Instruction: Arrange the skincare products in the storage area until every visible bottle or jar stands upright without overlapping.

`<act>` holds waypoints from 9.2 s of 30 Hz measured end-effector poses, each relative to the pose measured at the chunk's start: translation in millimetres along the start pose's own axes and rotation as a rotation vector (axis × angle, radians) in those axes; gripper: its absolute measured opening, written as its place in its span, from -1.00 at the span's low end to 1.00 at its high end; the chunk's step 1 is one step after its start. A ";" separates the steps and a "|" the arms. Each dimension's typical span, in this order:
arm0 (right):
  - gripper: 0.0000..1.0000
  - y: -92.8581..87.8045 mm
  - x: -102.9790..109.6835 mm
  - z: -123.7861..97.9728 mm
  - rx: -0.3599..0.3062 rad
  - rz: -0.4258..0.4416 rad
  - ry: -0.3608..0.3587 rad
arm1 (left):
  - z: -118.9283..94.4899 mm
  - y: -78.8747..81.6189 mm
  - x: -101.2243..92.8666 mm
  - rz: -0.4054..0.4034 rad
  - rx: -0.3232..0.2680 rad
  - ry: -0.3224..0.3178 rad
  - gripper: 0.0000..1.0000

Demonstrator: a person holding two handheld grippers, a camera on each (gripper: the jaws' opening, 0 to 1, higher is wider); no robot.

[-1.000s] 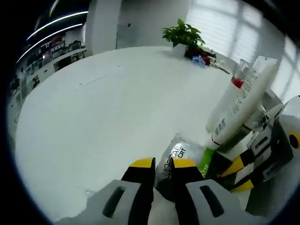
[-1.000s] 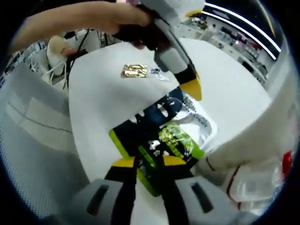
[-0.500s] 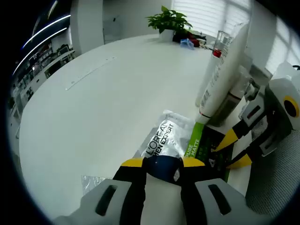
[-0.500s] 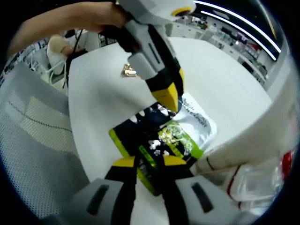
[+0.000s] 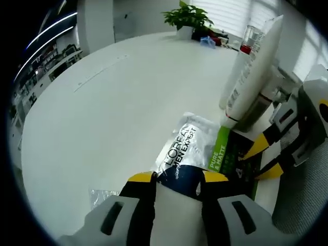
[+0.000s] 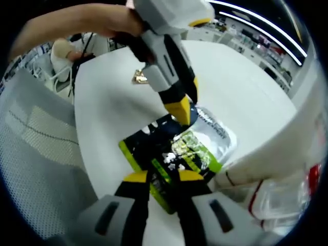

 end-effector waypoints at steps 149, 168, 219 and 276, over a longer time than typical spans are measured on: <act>0.99 -5.3 -26.2 -185.4 -0.336 0.211 -0.275 | -80.2 -81.8 48.9 -0.311 0.054 0.210 0.36; 0.99 -7.2 -29.8 -185.1 -0.342 0.226 -0.286 | -72.5 -94.4 66.8 -0.291 0.129 0.267 -0.20; 0.99 -6.4 -37.9 -176.7 -0.314 0.215 -0.287 | -63.5 -84.3 77.2 -0.386 0.170 0.366 -0.26; 0.99 -10.8 -32.9 -182.0 -0.317 0.238 -0.312 | -40.0 -22.0 44.2 0.402 0.226 -0.074 -0.28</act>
Point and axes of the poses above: the point that each gripper's makers call its tool centre point, and the gripper's own axes: z roughly forward along the fingers, x roughly to its left, y roughly out of its top, the point moved 6 cm from there along -z, roughly backward along the fingers, and after that the axes turned 8 degrees about y, right-handed, at the moved point
